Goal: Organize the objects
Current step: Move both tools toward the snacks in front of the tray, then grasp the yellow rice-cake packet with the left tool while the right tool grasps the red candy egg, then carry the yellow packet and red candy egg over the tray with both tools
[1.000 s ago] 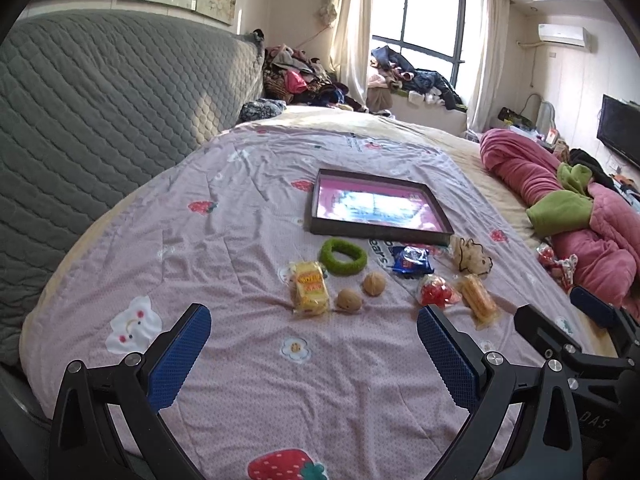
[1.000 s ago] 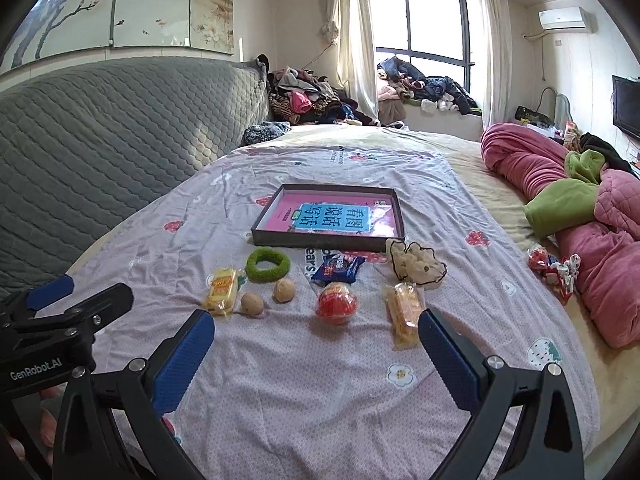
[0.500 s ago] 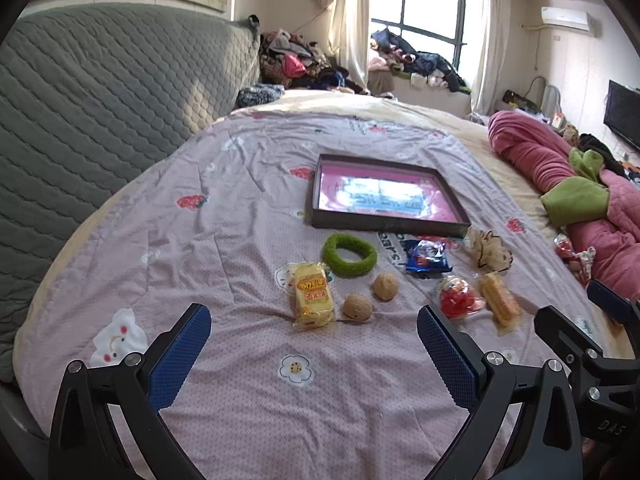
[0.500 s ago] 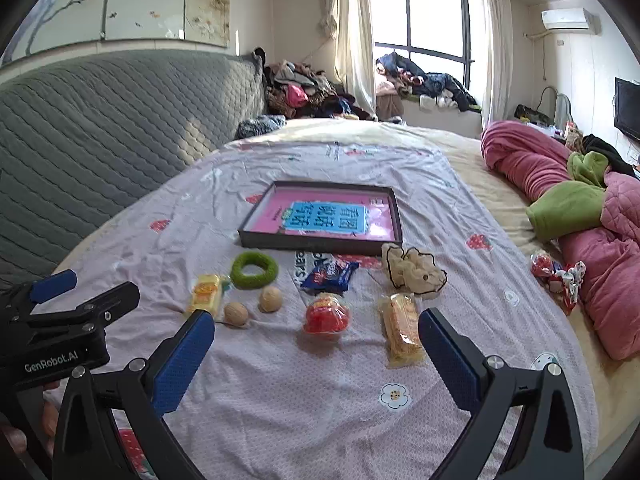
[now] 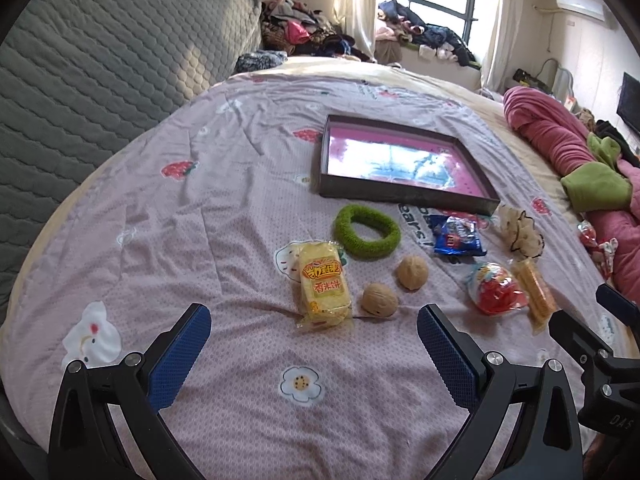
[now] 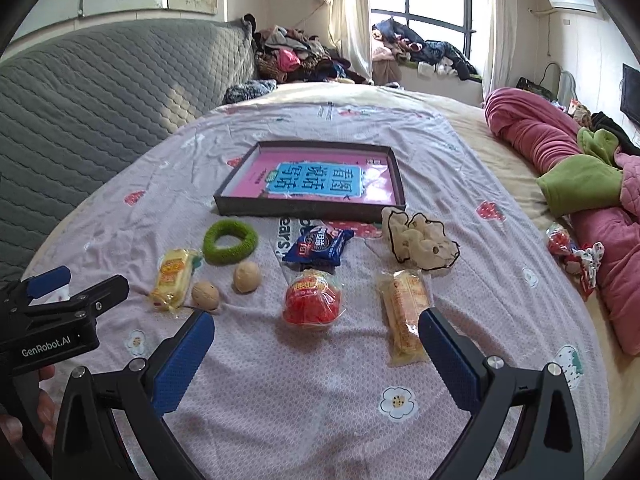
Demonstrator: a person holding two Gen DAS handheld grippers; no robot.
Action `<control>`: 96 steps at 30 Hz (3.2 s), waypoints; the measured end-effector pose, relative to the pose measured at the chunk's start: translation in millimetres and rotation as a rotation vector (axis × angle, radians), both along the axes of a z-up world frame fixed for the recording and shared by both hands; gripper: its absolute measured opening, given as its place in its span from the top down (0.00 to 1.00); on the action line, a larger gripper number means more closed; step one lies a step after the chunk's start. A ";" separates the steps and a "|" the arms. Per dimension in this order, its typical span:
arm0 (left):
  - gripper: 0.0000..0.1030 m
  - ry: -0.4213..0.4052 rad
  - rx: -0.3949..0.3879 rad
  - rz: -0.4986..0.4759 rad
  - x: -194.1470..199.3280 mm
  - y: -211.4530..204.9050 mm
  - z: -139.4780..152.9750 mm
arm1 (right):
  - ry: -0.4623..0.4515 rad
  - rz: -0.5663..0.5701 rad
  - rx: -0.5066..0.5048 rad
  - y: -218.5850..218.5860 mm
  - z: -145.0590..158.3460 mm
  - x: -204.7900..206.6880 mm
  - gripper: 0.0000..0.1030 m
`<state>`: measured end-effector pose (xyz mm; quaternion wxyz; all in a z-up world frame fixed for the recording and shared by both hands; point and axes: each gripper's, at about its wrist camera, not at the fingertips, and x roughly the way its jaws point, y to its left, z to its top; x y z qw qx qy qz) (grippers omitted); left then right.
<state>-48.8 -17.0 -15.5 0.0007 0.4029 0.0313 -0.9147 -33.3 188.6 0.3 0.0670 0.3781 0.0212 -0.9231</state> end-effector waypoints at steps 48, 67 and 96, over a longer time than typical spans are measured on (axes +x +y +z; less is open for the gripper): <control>0.24 -0.146 -0.056 -0.003 -99.6 7.8 -77.2 | -0.211 0.005 0.127 -32.7 -78.4 -93.9 0.42; 0.60 -0.105 -0.003 -0.044 -86.8 3.8 -63.8 | -0.157 0.030 0.002 -13.4 -55.2 -75.4 0.50; 0.60 0.001 -0.062 -0.072 -44.0 57.3 10.7 | 0.014 0.033 -0.020 25.6 24.2 -38.7 0.50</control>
